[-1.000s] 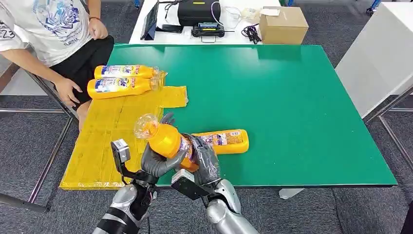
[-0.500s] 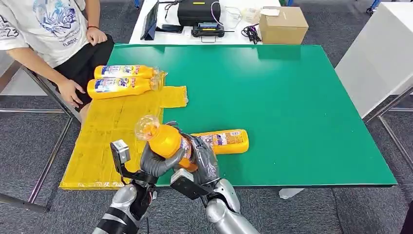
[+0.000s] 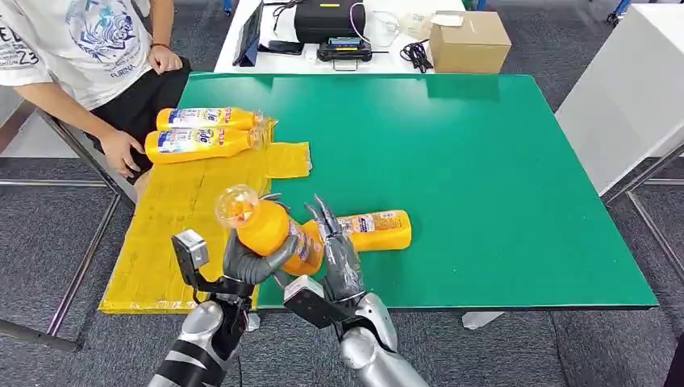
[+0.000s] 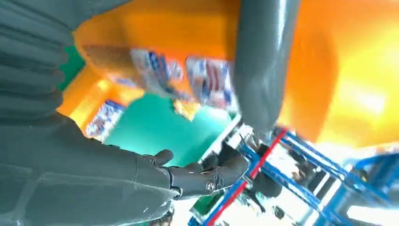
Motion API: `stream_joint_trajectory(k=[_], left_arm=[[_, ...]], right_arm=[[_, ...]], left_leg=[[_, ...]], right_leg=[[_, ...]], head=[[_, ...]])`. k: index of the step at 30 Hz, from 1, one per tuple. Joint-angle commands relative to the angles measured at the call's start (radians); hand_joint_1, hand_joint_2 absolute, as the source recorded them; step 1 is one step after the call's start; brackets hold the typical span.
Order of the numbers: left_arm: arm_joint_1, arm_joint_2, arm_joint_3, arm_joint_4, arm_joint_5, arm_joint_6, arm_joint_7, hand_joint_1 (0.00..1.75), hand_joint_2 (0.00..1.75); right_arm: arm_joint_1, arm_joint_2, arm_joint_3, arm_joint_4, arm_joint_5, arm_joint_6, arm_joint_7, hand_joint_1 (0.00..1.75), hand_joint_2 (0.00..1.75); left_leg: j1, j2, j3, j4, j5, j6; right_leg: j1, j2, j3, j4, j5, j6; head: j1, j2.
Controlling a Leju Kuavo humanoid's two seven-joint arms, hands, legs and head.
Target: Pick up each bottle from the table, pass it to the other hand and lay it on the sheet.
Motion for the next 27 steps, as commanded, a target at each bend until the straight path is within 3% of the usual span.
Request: stream_joint_trajectory(k=[1, 20, 27], left_arm=[[-0.021, 0.016, 0.028, 0.007, -0.003, 0.002, 0.001, 1.75, 1.75], [-0.021, 0.014, 0.035, 0.004, -0.021, 0.036, -0.014, 1.75, 1.75], [-0.029, 0.016, 0.124, -0.042, -0.079, 0.165, -0.046, 1.75, 1.75]], right_arm=[[0.0, -0.041, 0.001, -0.059, -0.003, 0.001, 0.005, 0.0, 0.0], [0.003, -0.038, -0.007, -0.067, -0.009, -0.011, -0.003, 0.0, 0.0], [0.064, -0.07, -0.025, -0.323, -0.034, -0.006, 0.023, 0.0, 0.0]], left_leg=[[0.001, 0.001, 0.003, 0.0, -0.001, -0.001], [0.001, 0.0, 0.003, -0.001, -0.001, -0.001], [0.001, 0.0, 0.002, 0.0, -0.001, -0.001]], right_leg=[[0.001, 0.0, 0.004, -0.001, -0.001, -0.002], [0.001, 0.0, 0.003, -0.001, -0.001, -0.001], [0.001, -0.001, 0.002, 0.0, -0.001, -0.001]], head=[[0.0, 0.0], [0.0, 0.0], [0.0, 0.0]])
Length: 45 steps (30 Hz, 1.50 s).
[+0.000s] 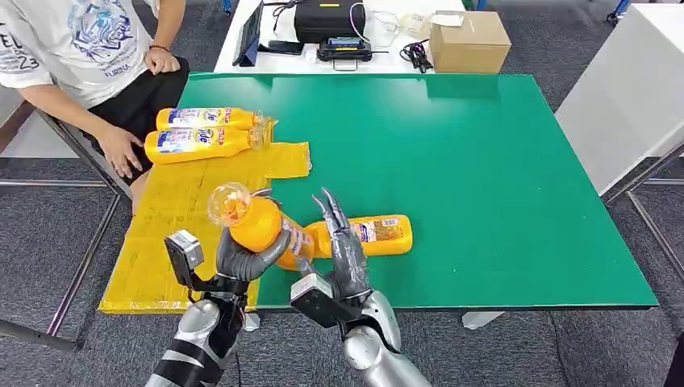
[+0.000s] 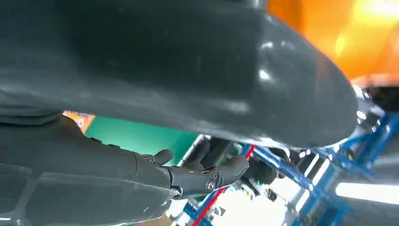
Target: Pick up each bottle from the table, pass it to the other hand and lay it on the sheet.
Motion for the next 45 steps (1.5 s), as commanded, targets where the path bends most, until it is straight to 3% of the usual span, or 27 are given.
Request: stream_joint_trajectory(k=[1, 5, 6, 7, 8, 13, 20, 23, 34, 35, 41, 45], left_arm=[[-0.035, 0.013, 0.113, -0.021, -0.048, 0.107, -0.022, 1.75, 1.75], [-0.063, 0.031, 0.161, -0.063, -0.061, 0.162, -0.059, 1.75, 1.75], [-0.092, 0.067, 0.225, -0.138, -0.204, 0.31, -0.175, 1.75, 1.75], [-0.173, 0.026, 0.319, -0.064, -0.707, 0.649, -0.169, 1.75, 1.75], [-0.219, 0.025, 0.366, -0.028, -0.984, 0.649, -0.175, 1.75, 1.75], [-0.26, -0.02, 0.522, 0.007, -1.257, 0.649, -0.175, 1.75, 1.75], [-0.263, -0.027, 0.574, -0.006, -1.383, 0.649, -0.175, 1.75, 1.75], [-0.288, -0.019, 0.611, 0.089, -1.451, 0.649, -0.146, 1.75, 1.75], [-0.309, 0.064, 0.481, 0.337, -1.48, 0.649, 0.012, 1.75, 1.75], [-0.315, 0.116, 0.35, 0.376, -1.464, 0.649, 0.115, 1.75, 1.75], [-0.356, 0.147, 0.344, 0.529, -1.568, 0.649, 0.191, 1.75, 1.75], [-0.356, 0.147, 0.344, 0.529, -1.568, 0.649, 0.191, 1.75, 1.75]], right_arm=[[0.037, -0.06, -0.019, -0.232, -0.02, 0.016, 0.033, 0.0, 0.0], [0.039, -0.058, -0.006, -0.243, -0.03, 0.024, 0.03, 0.0, 0.0], [0.023, -0.057, 0.009, -0.237, -0.08, 0.08, 0.009, 0.0, 0.0], [-0.007, -0.042, 0.012, -0.212, -0.094, 0.078, 0.005, 0.0, 0.0], [-0.02, -0.035, 0.014, -0.205, -0.099, 0.074, 0.003, 0.0, 0.0], [-0.01, -0.041, 0.016, -0.247, -0.128, 0.047, -0.004, 0.0, 0.0], [0.006, -0.048, 0.019, -0.256, -0.138, 0.05, -0.002, 0.0, 0.0], [0.015, -0.041, 0.01, -0.241, -0.137, 0.077, -0.008, 0.0, 0.0], [0.016, -0.059, 0.033, -0.237, -0.168, 0.063, 0.004, 0.0, 0.0], [0.018, -0.058, 0.03, -0.233, -0.16, 0.08, 0.005, 0.0, 0.0], [0.018, -0.049, 0.035, -0.226, -0.168, 0.113, 0.005, 0.0, 0.0], [0.018, -0.049, 0.035, -0.226, -0.168, 0.113, 0.005, 0.0, 0.0]], left_leg=[[0.001, 0.0, 0.003, 0.001, -0.002, -0.001], [0.001, 0.0, 0.002, 0.0, -0.001, -0.001], [0.002, 0.0, 0.004, 0.001, -0.002, -0.002], [0.001, 0.001, 0.001, 0.0, -0.001, -0.001], [0.002, 0.003, 0.002, 0.002, -0.002, -0.002], [0.002, 0.002, 0.004, 0.0, 0.0, -0.002], [0.002, 0.005, 0.005, 0.0, -0.001, -0.002], [0.001, 0.001, 0.003, 0.0, 0.0, -0.002], [0.001, 0.0, 0.004, -0.001, 0.0, -0.002], [0.001, 0.0, 0.002, -0.001, 0.001, -0.002], [0.001, 0.0, 0.004, -0.001, 0.0, -0.003], [0.002, 0.002, 0.005, 0.0, -0.001, -0.003]], right_leg=[[0.001, -0.001, 0.004, 0.0, -0.002, -0.002], [0.001, 0.0, 0.003, 0.0, -0.001, -0.002], [0.002, 0.0, 0.004, 0.0, -0.002, -0.002], [0.001, 0.0, 0.001, 0.0, 0.0, -0.001], [0.002, 0.003, 0.001, 0.001, -0.001, -0.002], [0.002, 0.001, 0.003, 0.001, 0.0, -0.003], [0.002, 0.003, 0.004, 0.0, -0.001, -0.002], [0.001, -0.002, 0.003, 0.0, -0.001, -0.002], [0.001, -0.001, 0.003, 0.0, -0.001, -0.002], [0.001, -0.001, 0.002, 0.0, 0.0, -0.001], [0.001, -0.001, 0.004, 0.0, -0.001, -0.002], [0.002, 0.001, 0.005, 0.0, -0.001, -0.002]], head=[[0.0, 0.0], [0.0, 0.0], [0.0, 0.0], [0.0, 0.0], [0.0, 0.0], [0.0, 0.0], [0.001, 0.0], [0.0, 0.0], [0.001, 0.0], [0.0, 0.0], [0.0, 0.0], [0.0, 0.0]])
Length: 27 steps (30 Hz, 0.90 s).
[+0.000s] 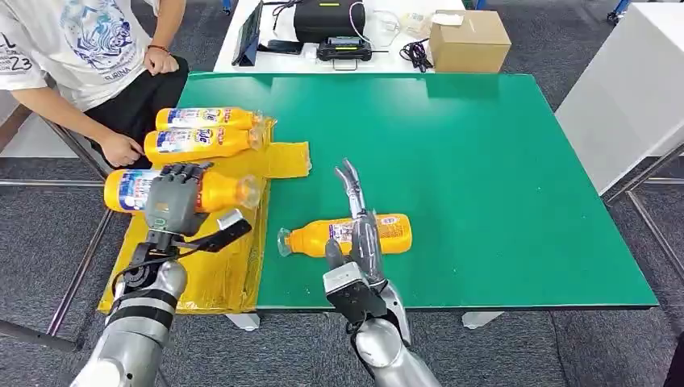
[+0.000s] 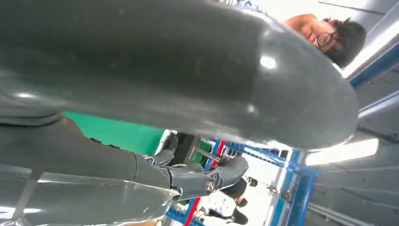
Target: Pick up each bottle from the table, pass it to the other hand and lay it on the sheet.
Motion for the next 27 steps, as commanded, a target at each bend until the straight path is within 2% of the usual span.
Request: stream_joint_trajectory(k=[1, 10, 14, 19, 23, 27], left_arm=[[-0.08, 0.067, -0.067, 0.206, -0.014, -0.005, 0.026, 1.75, 1.75], [-0.128, 0.119, -0.128, 0.393, -0.072, -0.005, 0.144, 1.75, 1.75], [-0.138, 0.149, -0.211, 0.432, -0.123, -0.005, 0.216, 1.75, 1.75], [-0.167, 0.148, -0.2, 0.52, -0.098, -0.023, 0.227, 1.75, 1.75], [-0.172, 0.143, -0.162, 0.541, -0.04, -0.112, 0.202, 1.75, 1.75], [-0.172, 0.143, -0.162, 0.541, -0.04, -0.112, 0.202, 1.75, 1.75]], right_arm=[[-0.02, -0.032, 0.025, 0.03, -0.006, 0.009, 0.005, 0.0, 0.0], [-0.023, -0.026, 0.043, 0.048, -0.006, 0.031, 0.01, 0.0, 0.0], [-0.025, -0.026, 0.046, 0.052, -0.009, 0.043, 0.014, 0.0, 0.0], [-0.023, -0.024, 0.049, 0.061, -0.014, 0.06, 0.02, 0.0, 0.0], [-0.021, -0.021, 0.051, 0.067, -0.013, 0.065, 0.021, 0.0, 0.0], [-0.021, -0.021, 0.051, 0.067, -0.013, 0.065, 0.021, 0.0, 0.0]], left_leg=[[0.001, 0.001, 0.004, 0.0, -0.001, -0.001], [0.001, 0.001, 0.004, -0.001, -0.001, -0.001], [0.001, 0.001, 0.005, -0.001, -0.002, -0.002], [0.001, 0.0, 0.003, 0.0, -0.001, -0.001], [0.002, 0.001, 0.005, 0.0, -0.002, -0.001], [0.001, 0.0, 0.003, -0.001, -0.001, -0.001]], right_leg=[[0.001, 0.0, 0.004, -0.001, -0.001, -0.002], [0.001, 0.0, 0.005, -0.001, -0.001, -0.002], [0.001, 0.001, 0.005, -0.001, -0.002, -0.002], [0.001, 0.0, 0.004, -0.001, -0.001, -0.002], [0.002, 0.001, 0.005, 0.0, -0.002, -0.002], [0.001, 0.0, 0.004, -0.001, -0.001, -0.001]], head=[[0.0, 0.0], [0.0, 0.0], [0.0, 0.0], [0.0, 0.0], [0.0, 0.0], [0.0, 0.0]])
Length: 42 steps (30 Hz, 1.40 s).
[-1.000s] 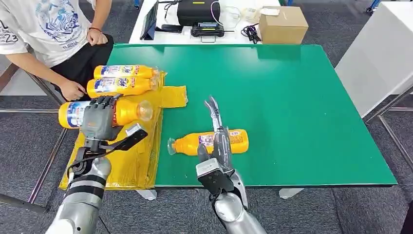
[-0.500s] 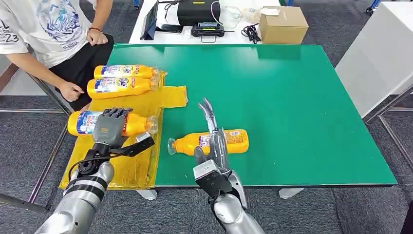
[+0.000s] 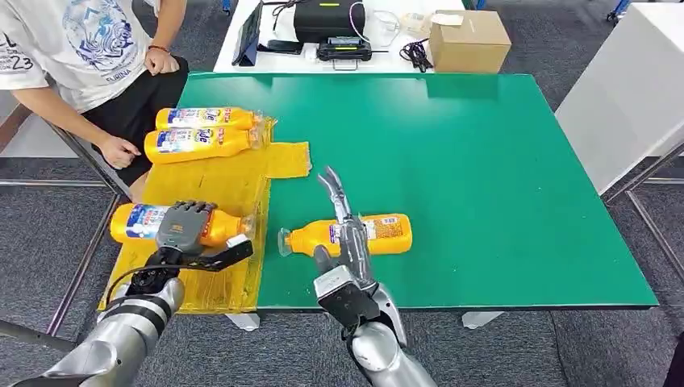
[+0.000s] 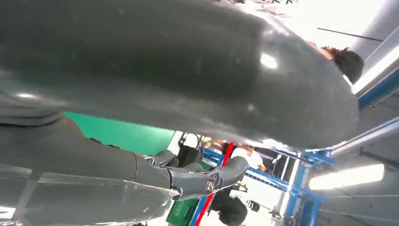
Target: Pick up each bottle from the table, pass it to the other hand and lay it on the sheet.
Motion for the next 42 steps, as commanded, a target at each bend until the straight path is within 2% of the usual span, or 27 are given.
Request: stream_joint_trajectory(k=[1, 7, 11, 12, 13, 14, 16, 19, 20, 29, 40, 42], left_arm=[[-0.064, 0.02, -0.006, 0.131, 0.017, -0.038, -0.009, 1.75, 1.75], [-0.064, 0.02, -0.006, 0.131, 0.017, -0.038, -0.009, 1.75, 1.75], [-0.063, 0.005, 0.063, 0.13, 0.129, -0.202, -0.086, 1.75, 1.75], [-0.062, -0.005, 0.101, 0.13, 0.183, -0.249, -0.109, 1.43, 1.75], [-0.061, -0.013, 0.128, 0.129, 0.226, -0.292, -0.137, 0.26, 1.75], [-0.063, -0.021, 0.162, 0.133, 0.279, -0.355, -0.158, 0.0, 1.75], [-0.062, -0.033, 0.208, 0.129, 0.368, -0.477, -0.195, 0.0, 1.75], [-0.059, -0.034, 0.222, 0.124, 0.431, -0.564, -0.218, 0.0, 1.75], [-0.06, -0.031, 0.234, 0.129, 0.457, -0.599, -0.226, 0.0, 0.0], [-0.049, -0.003, 0.237, 0.126, 0.594, -0.827, -0.286, 0.0, 0.0], [-0.046, -0.014, 0.205, 0.095, 0.684, -0.845, -0.336, 0.0, 0.0], [-0.039, -0.029, 0.207, 0.065, 0.732, -0.767, -0.407, 0.0, 0.0]], right_arm=[[-0.025, -0.022, 0.024, 0.057, -0.005, 0.004, 0.004, 0.0, 0.0], [-0.025, -0.022, 0.024, 0.057, -0.005, 0.004, 0.004, 0.0, 0.0], [-0.022, -0.023, 0.015, 0.053, 0.002, 0.019, 0.015, 0.0, 0.0], [-0.021, -0.022, 0.013, 0.055, 0.002, 0.021, 0.016, 0.0, 0.0], [-0.021, -0.02, 0.011, 0.058, 0.003, 0.025, 0.016, 0.0, 0.0], [-0.022, -0.019, 0.009, 0.062, 0.003, 0.027, 0.016, 0.0, 0.0], [-0.027, -0.018, 0.007, 0.077, 0.002, 0.031, 0.016, 0.0, 0.0], [-0.04, -0.017, 0.003, 0.102, -0.006, 0.043, 0.016, 0.0, 0.0], [-0.047, -0.015, 0.001, 0.117, -0.01, 0.047, 0.015, 0.0, 0.0], [-0.077, -0.01, 0.004, 0.174, -0.033, 0.059, 0.003, 0.0, 0.0], [-0.084, -0.008, 0.002, 0.197, -0.037, 0.056, 0.003, 0.0, 0.0], [-0.08, -0.007, 0.0, 0.189, -0.037, 0.055, 0.003, 0.0, 0.0]], left_leg=[[0.001, 0.001, 0.006, -0.001, -0.002, -0.002], [0.001, 0.001, 0.005, 0.0, -0.002, -0.001], [0.001, 0.001, 0.004, -0.001, 0.0, -0.001], [0.001, 0.001, 0.006, -0.001, -0.001, -0.001], [0.001, 0.001, 0.005, -0.001, -0.001, -0.001], [0.001, 0.001, 0.007, -0.002, -0.001, -0.001], [0.001, 0.001, 0.009, -0.002, -0.002, -0.001], [0.0, 0.001, 0.01, -0.002, -0.001, -0.001], [0.001, 0.002, 0.011, -0.002, -0.002, -0.001], [0.0, 0.002, 0.015, -0.003, 0.0, -0.001], [0.001, 0.002, 0.018, -0.002, -0.001, -0.002], [0.0, 0.002, 0.018, -0.003, -0.001, -0.002]], right_leg=[[0.002, 0.001, 0.006, -0.001, -0.001, -0.002], [0.001, 0.001, 0.005, -0.001, -0.001, -0.002], [0.001, 0.001, 0.004, -0.001, 0.0, -0.001], [0.001, 0.001, 0.006, -0.001, -0.001, -0.002], [0.001, 0.001, 0.005, -0.001, -0.001, -0.001], [0.001, 0.001, 0.007, -0.002, -0.001, -0.002], [0.001, 0.001, 0.009, -0.002, -0.001, -0.002], [0.0, 0.001, 0.009, -0.002, -0.001, -0.001], [0.001, 0.002, 0.011, -0.002, -0.001, -0.002], [0.0, 0.002, 0.014, -0.003, 0.0, -0.002], [0.001, 0.002, 0.018, -0.002, -0.001, -0.002], [0.001, 0.002, 0.018, -0.002, -0.001, -0.002]], head=[[0.0, 0.0], [0.0, 0.0], [0.0, 0.0], [0.0, 0.0], [0.0, 0.0], [0.0, 0.0], [0.0, 0.0], [0.0, 0.0], [0.0, 0.0], [0.0, 0.0], [0.0, 0.0], [0.0, 0.0]])
